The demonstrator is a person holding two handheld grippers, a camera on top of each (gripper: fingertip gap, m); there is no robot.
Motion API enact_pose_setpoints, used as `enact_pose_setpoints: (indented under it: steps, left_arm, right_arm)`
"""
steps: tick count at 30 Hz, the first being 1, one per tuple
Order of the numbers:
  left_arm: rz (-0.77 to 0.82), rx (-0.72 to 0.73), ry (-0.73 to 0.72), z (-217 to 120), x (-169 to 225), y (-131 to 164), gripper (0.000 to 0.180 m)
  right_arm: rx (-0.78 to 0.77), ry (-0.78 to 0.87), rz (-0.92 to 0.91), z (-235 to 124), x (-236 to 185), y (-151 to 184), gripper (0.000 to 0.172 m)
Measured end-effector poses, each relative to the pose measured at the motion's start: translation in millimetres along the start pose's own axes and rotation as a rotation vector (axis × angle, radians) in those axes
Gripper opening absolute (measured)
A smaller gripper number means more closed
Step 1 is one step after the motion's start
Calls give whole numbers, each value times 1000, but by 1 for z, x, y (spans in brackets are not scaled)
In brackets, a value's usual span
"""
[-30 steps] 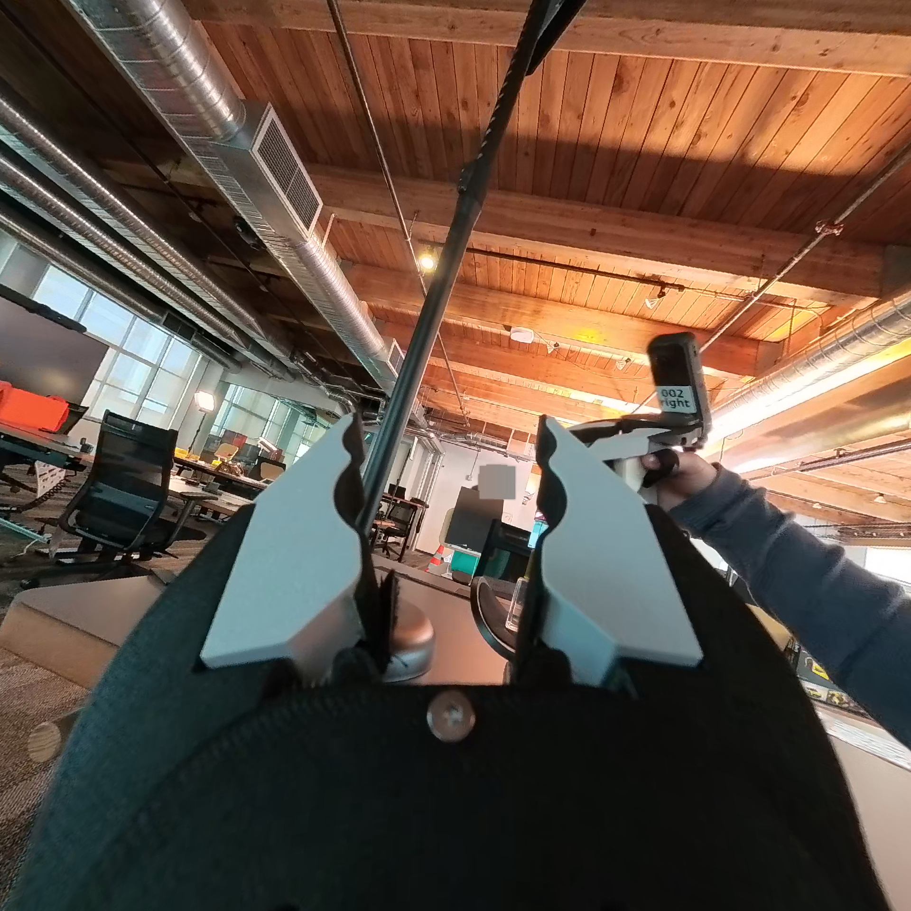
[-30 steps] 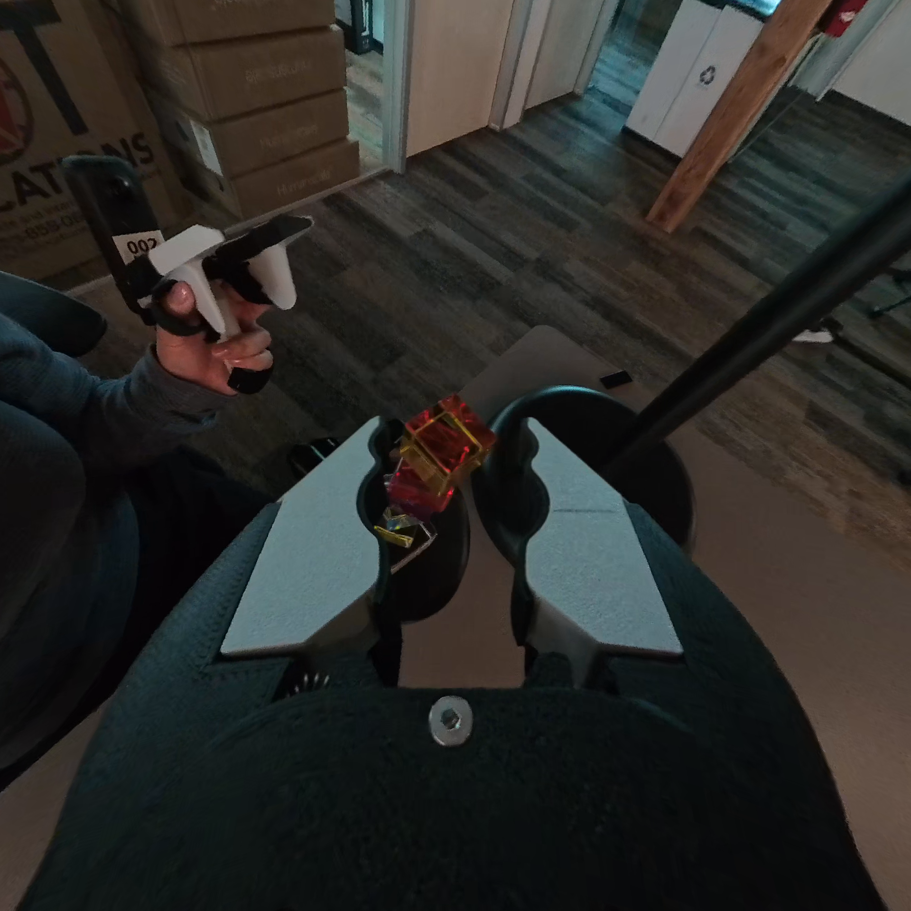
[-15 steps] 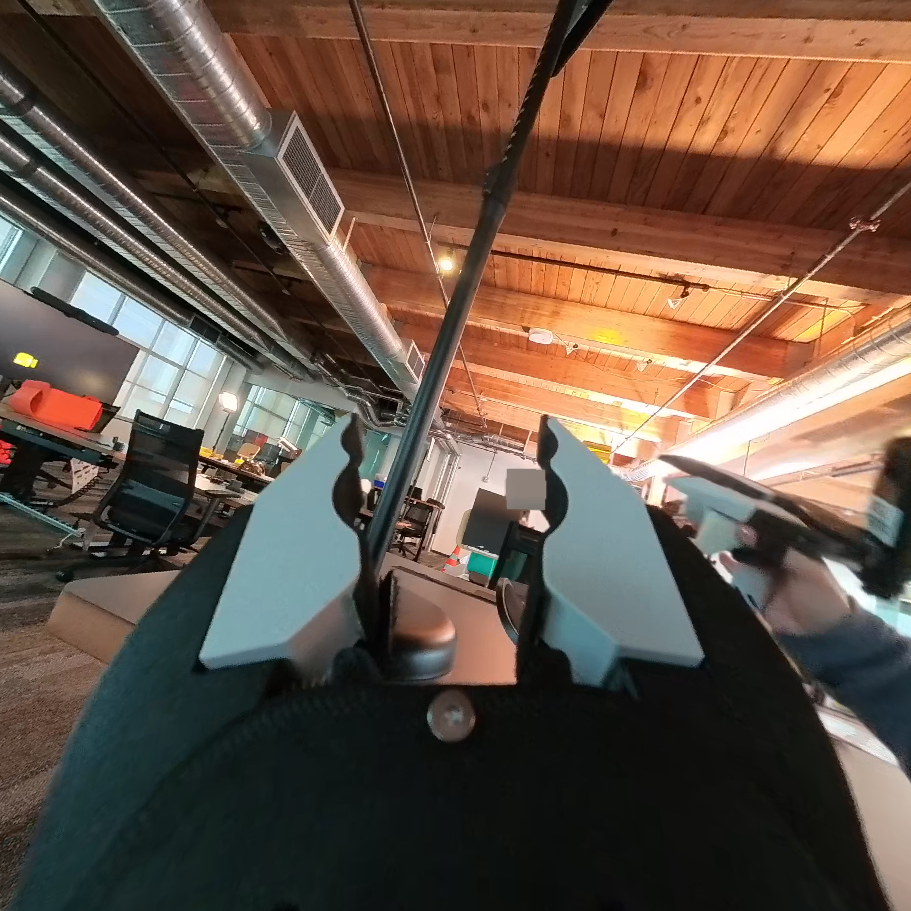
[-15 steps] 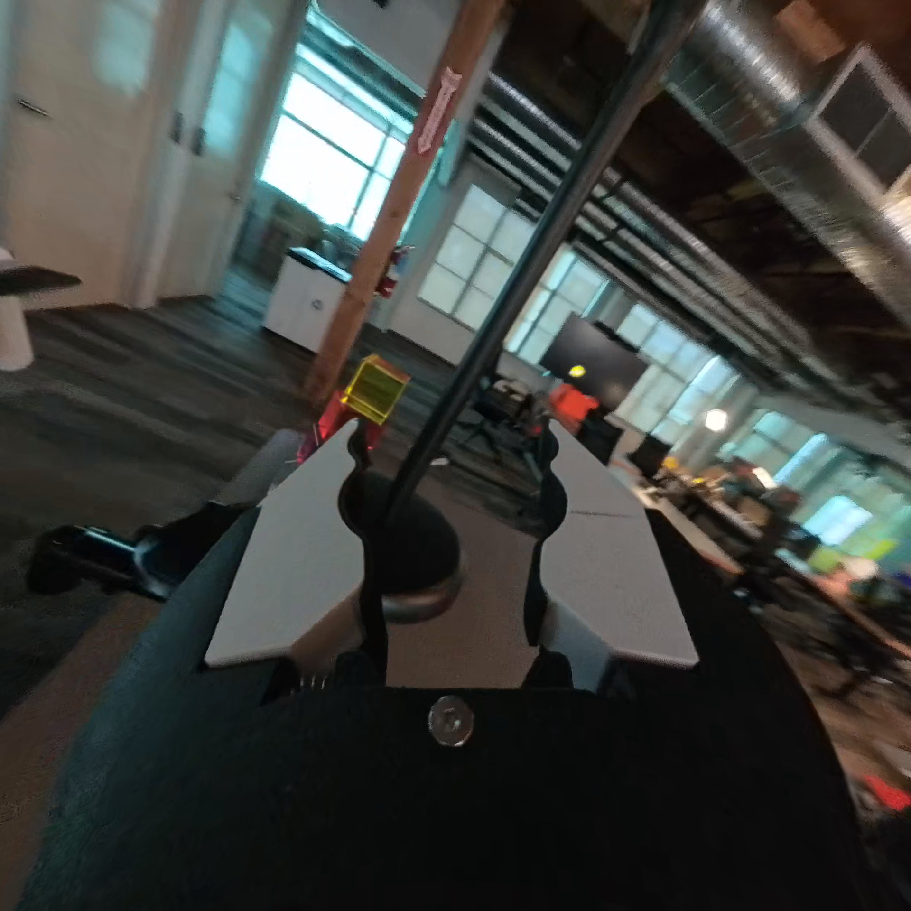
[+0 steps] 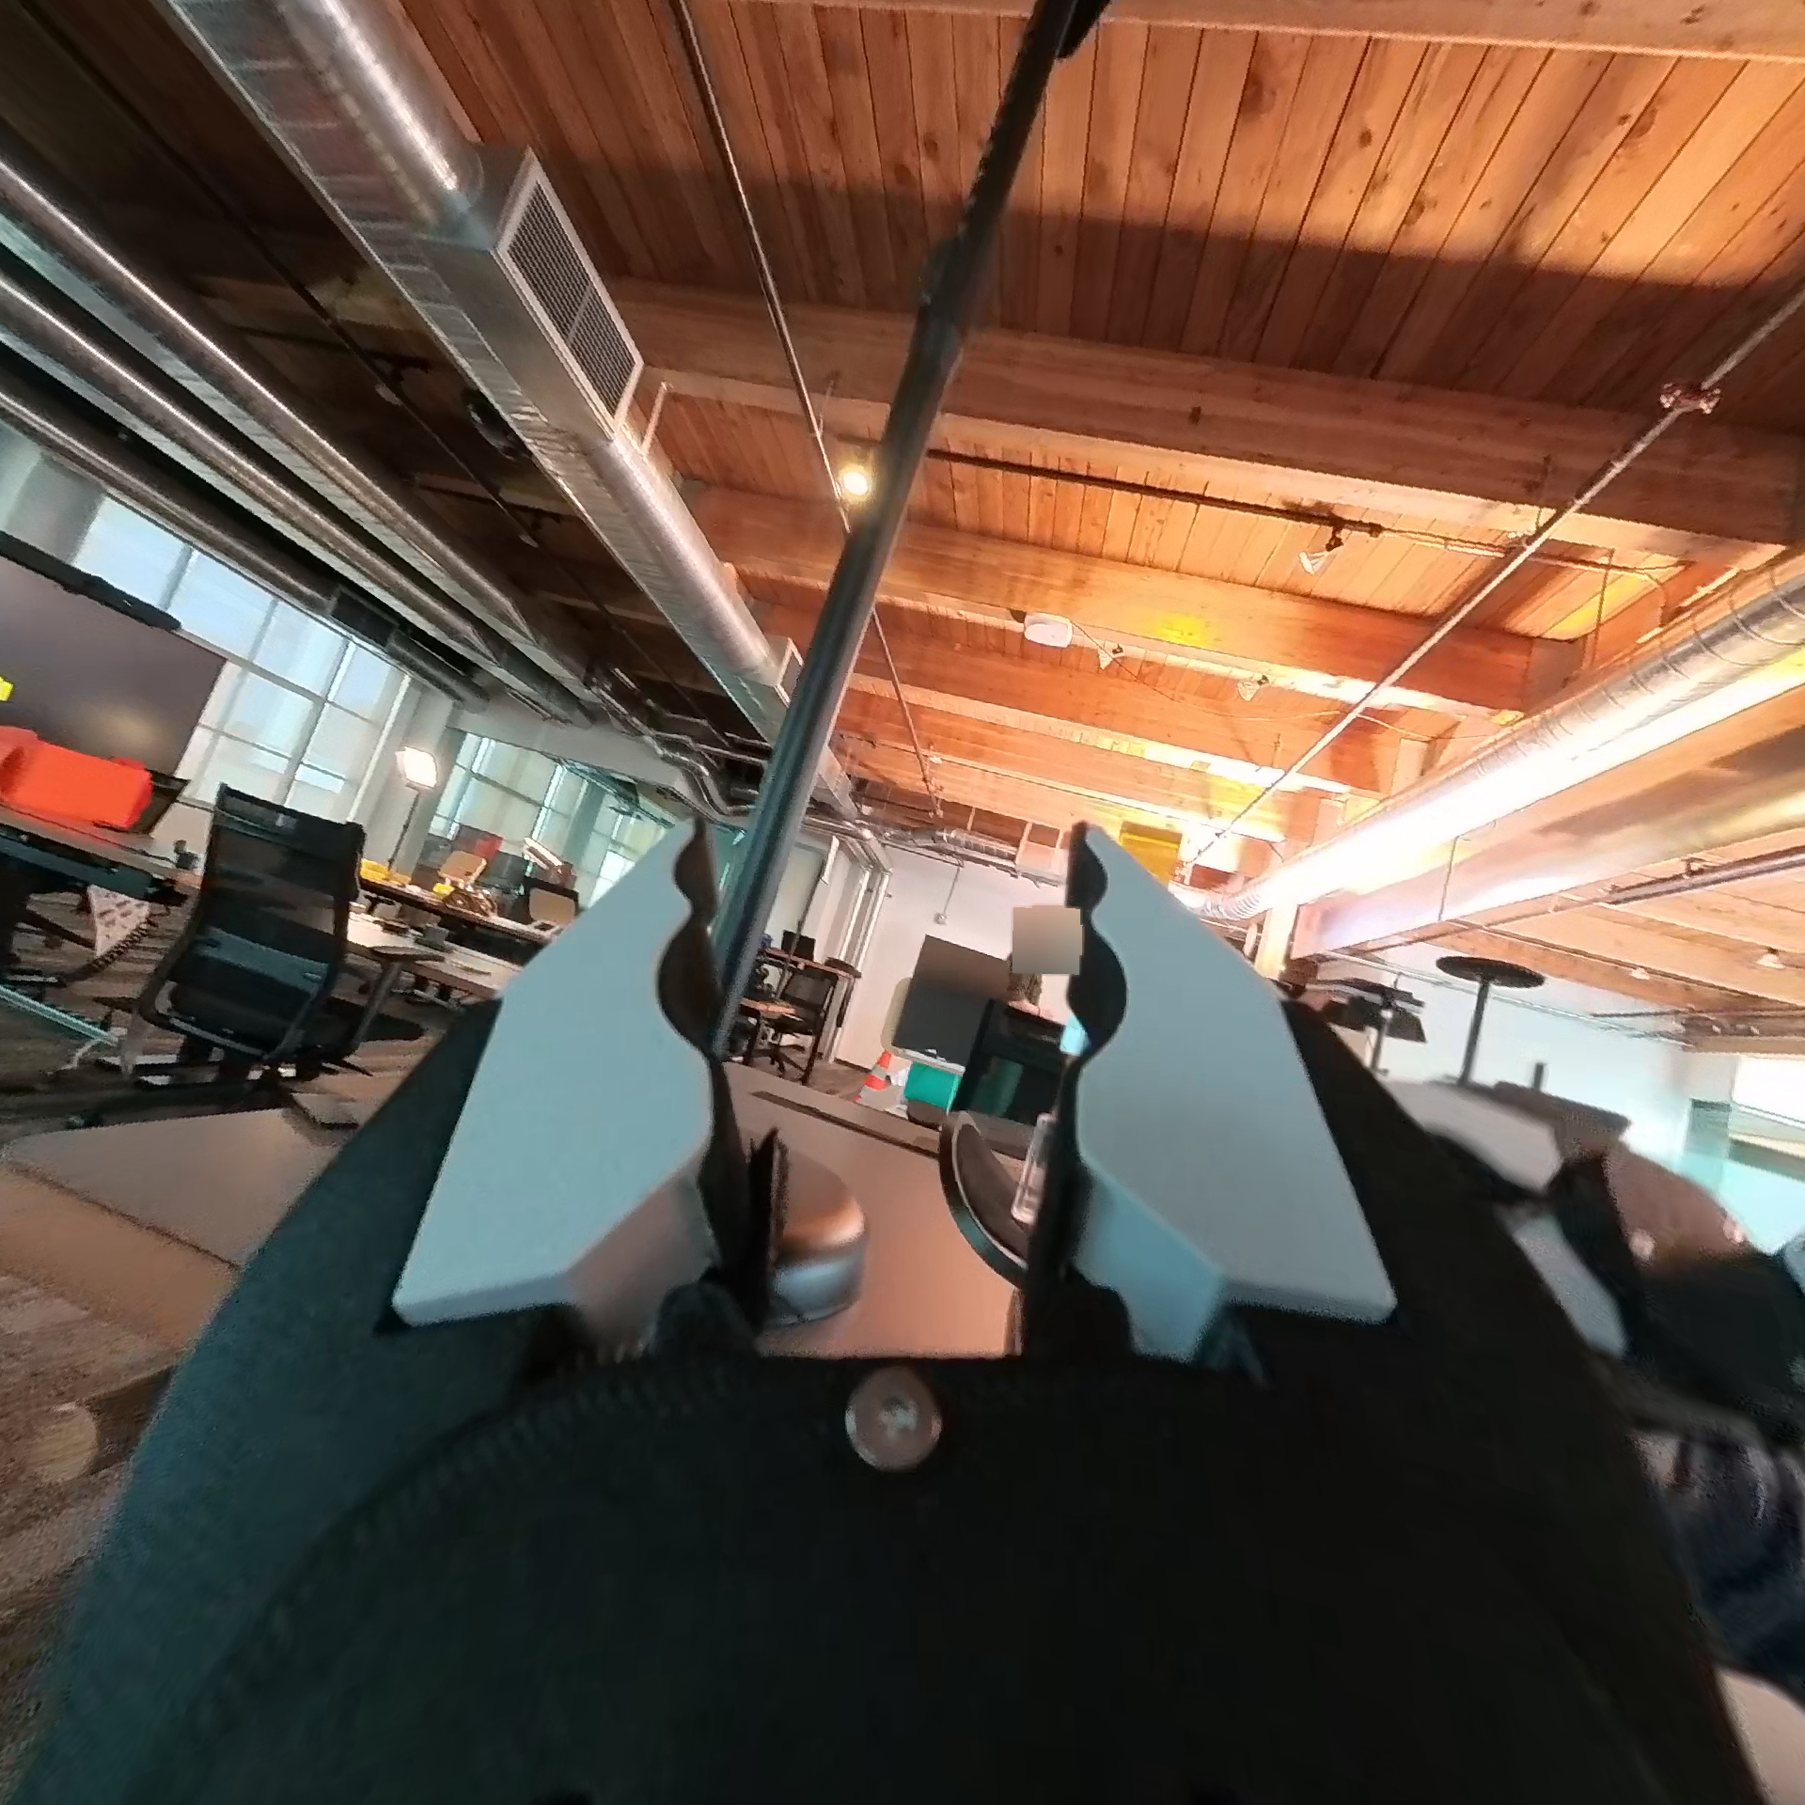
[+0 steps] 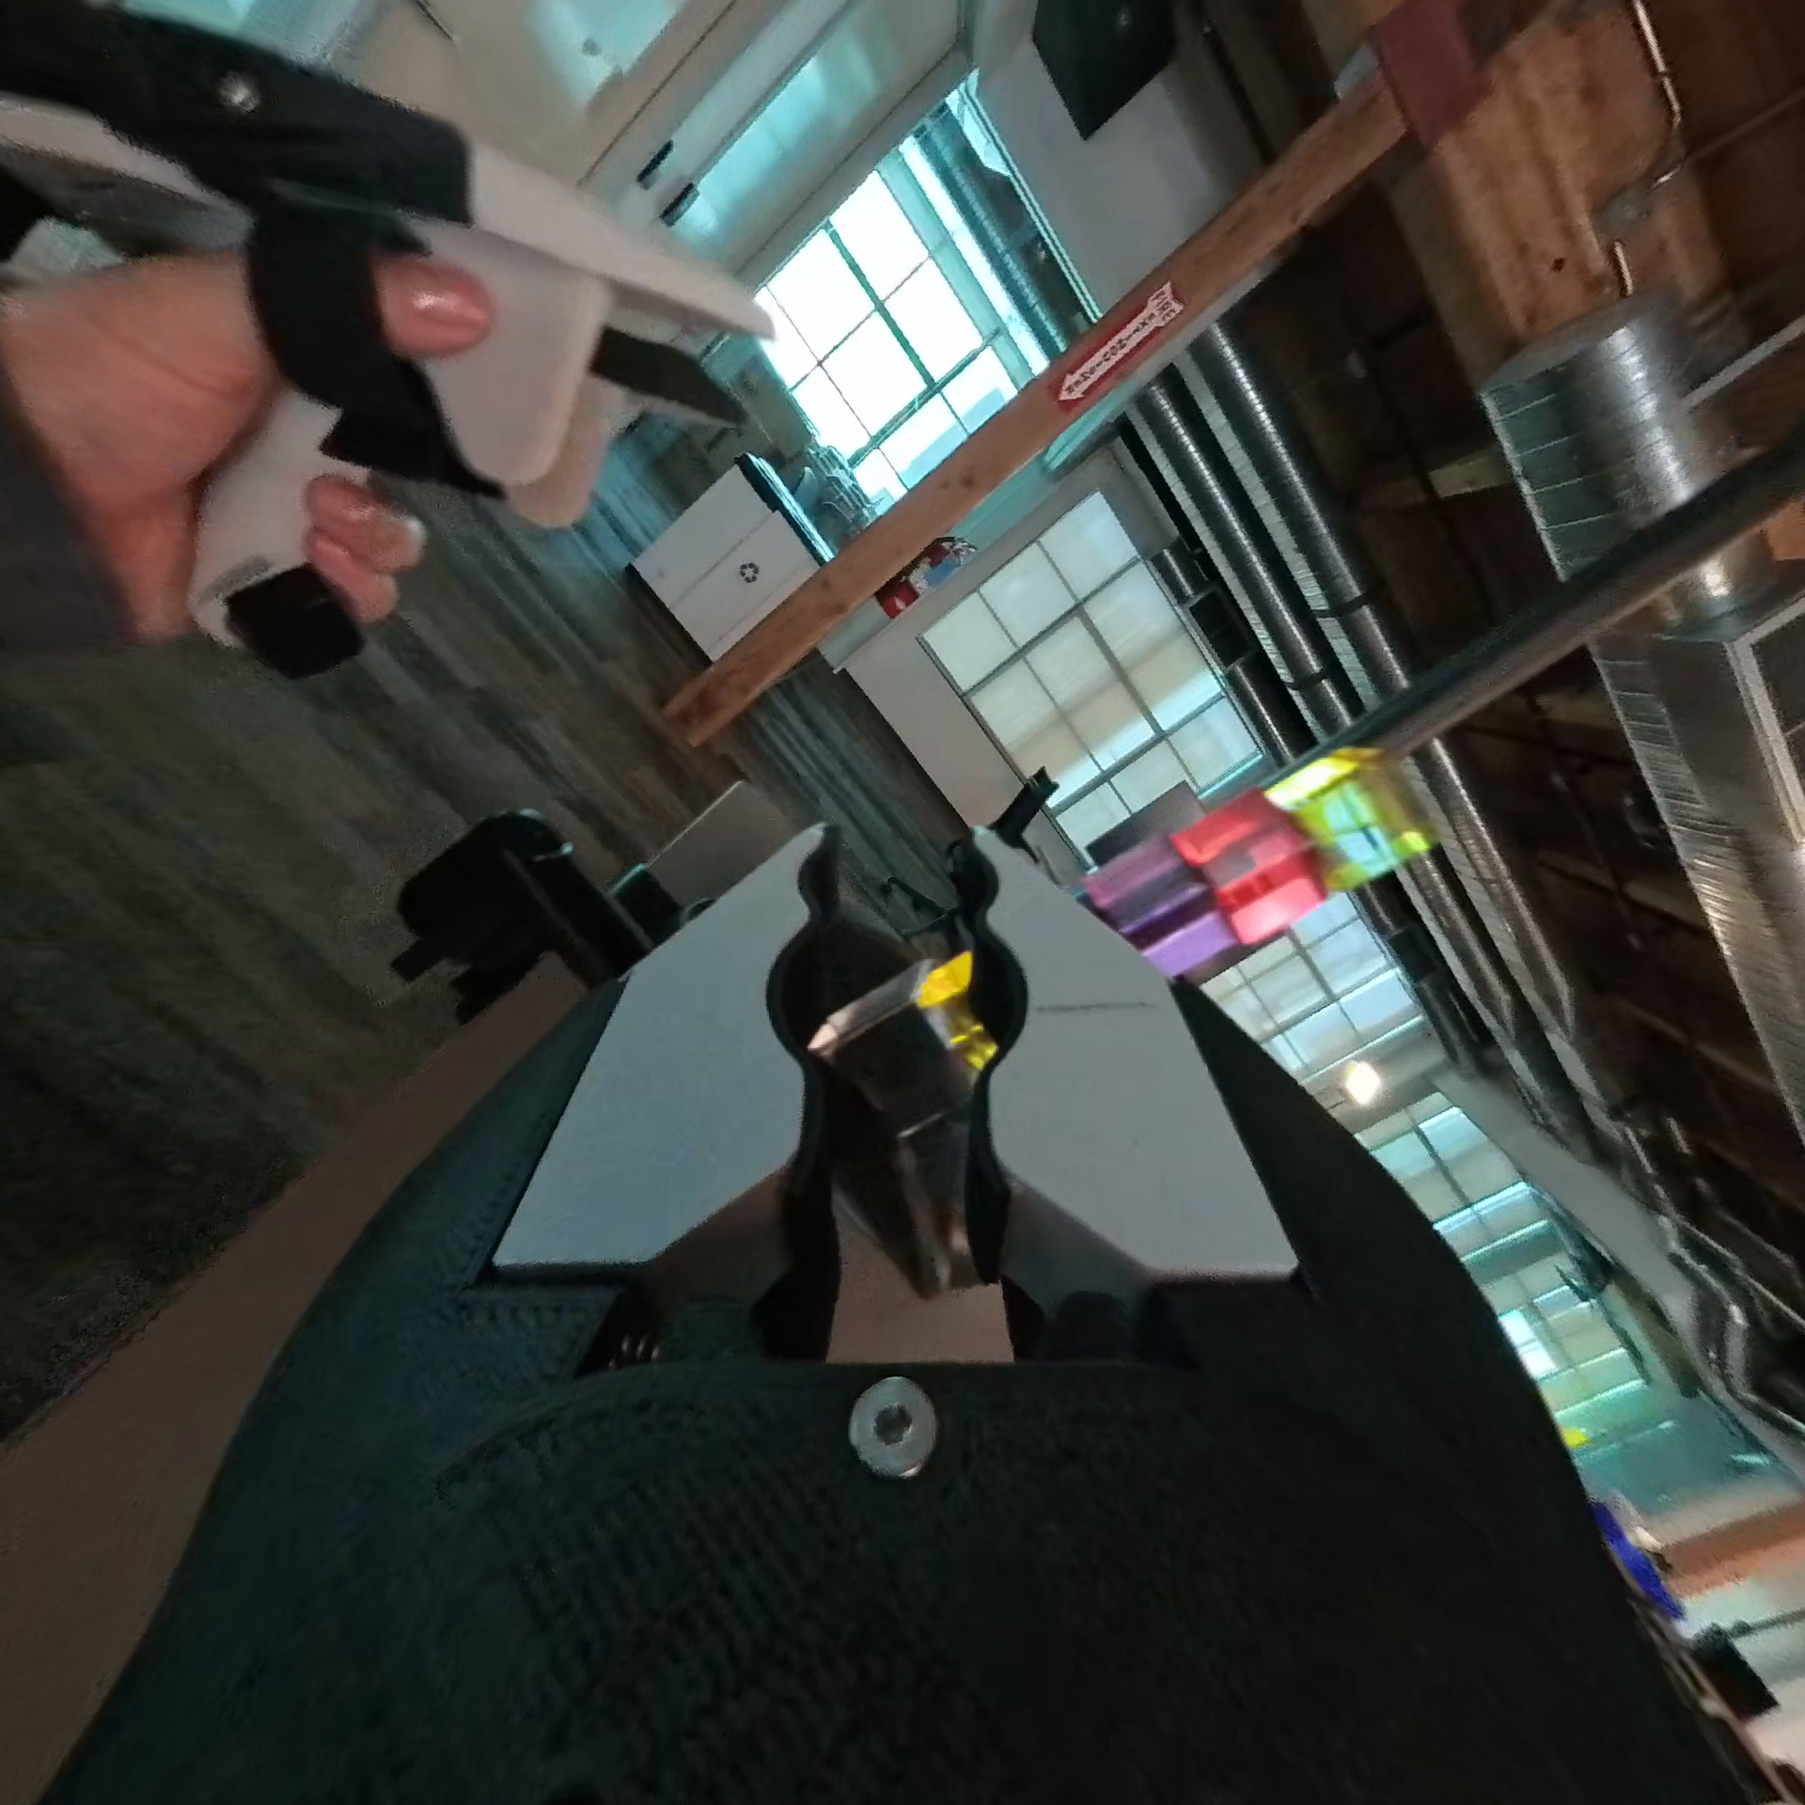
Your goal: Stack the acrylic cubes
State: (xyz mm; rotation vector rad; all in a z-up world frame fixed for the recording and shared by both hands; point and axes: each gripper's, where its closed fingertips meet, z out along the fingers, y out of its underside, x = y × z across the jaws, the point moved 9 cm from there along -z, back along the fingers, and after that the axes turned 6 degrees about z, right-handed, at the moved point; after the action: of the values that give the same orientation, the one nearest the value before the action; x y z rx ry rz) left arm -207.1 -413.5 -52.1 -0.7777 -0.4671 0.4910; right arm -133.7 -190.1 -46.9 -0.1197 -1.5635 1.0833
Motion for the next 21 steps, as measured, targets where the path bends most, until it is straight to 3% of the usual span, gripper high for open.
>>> enact_pose_setpoints:
  steps: [6, 12, 21]
  left_arm:
    - [-7, -14, 7, 0, 1, 6, 70]
    - [-16, -21, -1, 2, -3, 8, 71]
    - [-25, -26, 5, 2, -2, 13, 71]
  right_arm:
    - [-2, 79, -123, 2, -24, 20, 9]
    - [-47, 27, -70, 6, -34, 25, 0]
    - [-80, 120, -155, 17, -35, 17, 0]
